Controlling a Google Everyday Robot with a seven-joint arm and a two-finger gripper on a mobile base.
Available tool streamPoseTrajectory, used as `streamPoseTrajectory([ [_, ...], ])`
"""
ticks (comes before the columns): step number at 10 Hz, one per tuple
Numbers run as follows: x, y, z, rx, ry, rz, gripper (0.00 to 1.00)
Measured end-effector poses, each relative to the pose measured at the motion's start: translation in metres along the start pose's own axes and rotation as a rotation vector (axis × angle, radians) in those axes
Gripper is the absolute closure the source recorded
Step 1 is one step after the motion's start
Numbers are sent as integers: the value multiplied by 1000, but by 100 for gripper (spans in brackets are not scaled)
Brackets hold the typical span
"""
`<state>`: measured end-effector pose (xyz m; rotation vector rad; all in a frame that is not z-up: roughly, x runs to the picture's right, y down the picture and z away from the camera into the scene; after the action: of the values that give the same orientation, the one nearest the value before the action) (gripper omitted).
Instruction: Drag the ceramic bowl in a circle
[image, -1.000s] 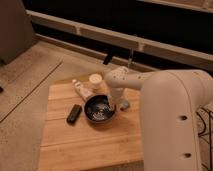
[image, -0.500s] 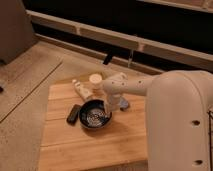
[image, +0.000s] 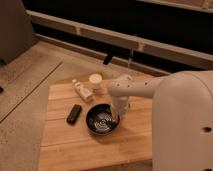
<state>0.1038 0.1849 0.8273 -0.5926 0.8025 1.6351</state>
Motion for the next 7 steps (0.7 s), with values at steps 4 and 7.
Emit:
streamPoseTrajectory([
  [4,-36,-29,5,35,14,42,100],
  [7,-66,-17,1,6,-14,10,100],
])
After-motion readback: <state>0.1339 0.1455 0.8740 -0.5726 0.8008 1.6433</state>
